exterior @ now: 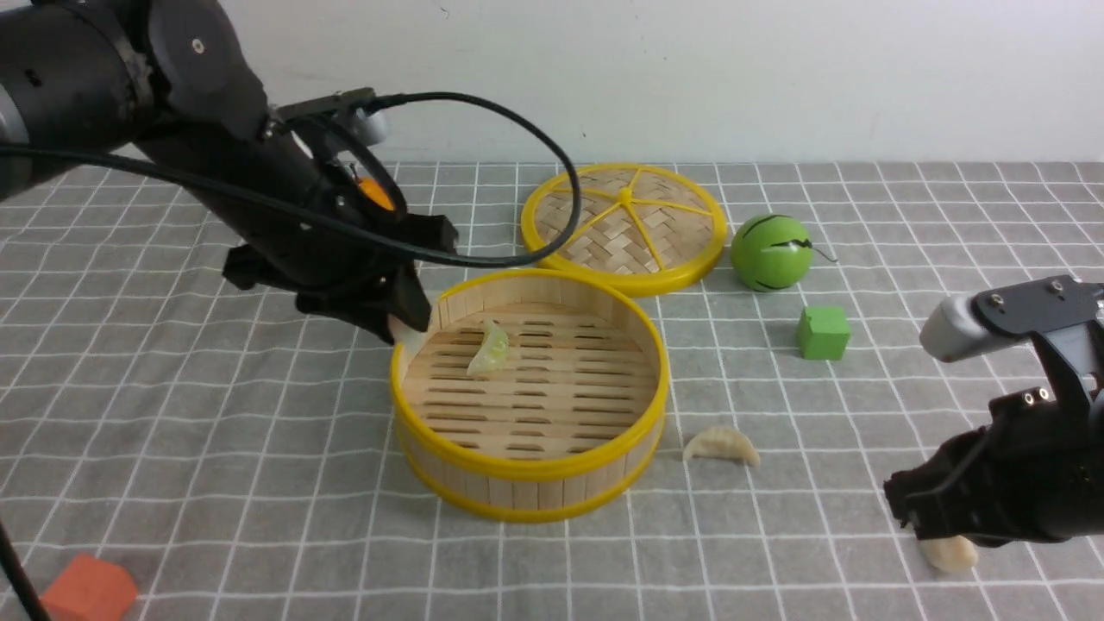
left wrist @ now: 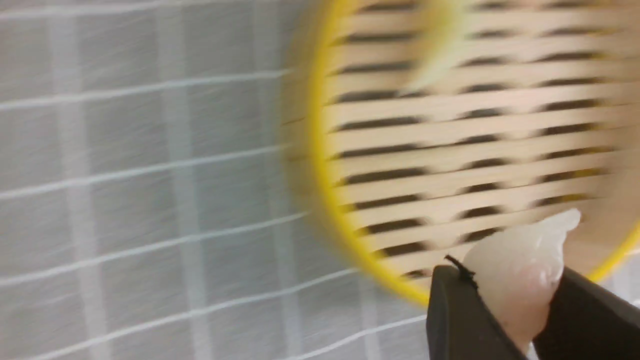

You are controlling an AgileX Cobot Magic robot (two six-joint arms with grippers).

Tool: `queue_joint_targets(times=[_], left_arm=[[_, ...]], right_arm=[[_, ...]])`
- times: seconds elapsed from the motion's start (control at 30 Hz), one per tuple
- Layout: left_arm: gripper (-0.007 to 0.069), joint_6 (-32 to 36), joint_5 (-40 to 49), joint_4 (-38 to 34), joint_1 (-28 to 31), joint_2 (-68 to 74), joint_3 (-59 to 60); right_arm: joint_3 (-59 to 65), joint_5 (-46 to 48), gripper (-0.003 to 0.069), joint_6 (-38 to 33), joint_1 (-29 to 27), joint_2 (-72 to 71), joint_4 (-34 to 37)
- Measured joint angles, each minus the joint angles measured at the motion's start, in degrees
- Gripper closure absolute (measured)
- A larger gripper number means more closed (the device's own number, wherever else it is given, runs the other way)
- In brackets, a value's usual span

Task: Put the dumplings into the steamer on the table with the grey tablecloth.
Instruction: 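Place the dumpling into the bamboo steamer basket with the left gripper, then reach for and grasp a dumpling lying on the table beside the steamer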

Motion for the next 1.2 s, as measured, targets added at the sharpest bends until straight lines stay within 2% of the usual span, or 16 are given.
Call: queue_joint_targets(times=[0.17, 0.43, 0.6, 0.63, 0.7, 0.77, 0.87, 0.9, 0.93, 1.03, 1.2], left_arm=[[0.0440, 0.25, -4.44, -0.47, -3.34, 7.51, 0.06], [0.0426, 0.32, -5.67, 7.20, -7.68, 14.03, 0.06], [0.0196, 0.11, -5.74, 7.90, -8.09, 14.22, -0.48], [0.0169, -0.38, -5.34, 7.99, -8.09, 14.15, -0.84], [0.0116, -2.49, -3.51, 8.77, -8.13, 13.80, -2.23], [0.0090, -6.20, 0.13, 11.50, -8.13, 11.54, -5.27], [0.0130, -7.80, 3.33, 14.11, -8.13, 7.08, -8.89], [0.0142, -7.94, 3.56, 14.49, -8.13, 6.16, -9.11], [0.0193, -8.17, 5.09, 15.80, -8.13, 2.71, -10.36], [0.0333, -8.16, 8.82, 17.71, -8.13, -5.58, -11.07], [0.0610, -6.17, 14.61, 17.40, -8.13, -22.64, -3.57]], right_arm=[[0.00, -0.36, 0.0633, 0.00, 0.00, 0.00, 0.05], [0.00, -0.83, 0.0614, -0.27, 0.00, 0.00, 0.05], [-0.45, -0.77, 0.0563, -0.09, 0.00, 0.00, 1.72], [-0.74, -0.77, 0.0550, -0.09, 0.00, 0.00, 2.22], [-2.02, -0.84, 0.0503, -0.09, 0.00, 0.10, 3.76], [-5.62, -0.84, 0.0393, -0.92, 0.00, 1.18, 5.33], [-10.86, 0.35, 0.0290, -3.72, 0.00, 4.80, 5.58], [-11.23, 0.54, 0.0277, -3.92, 0.00, 5.18, 5.58], [-13.78, 2.32, 0.0236, -5.89, 0.00, 8.05, 5.52], [-18.45, 4.01, 0.0191, -9.63, 0.79, 15.10, 4.42], [-25.45, 3.33, 0.0176, -16.90, 3.77, 26.36, -0.32]])
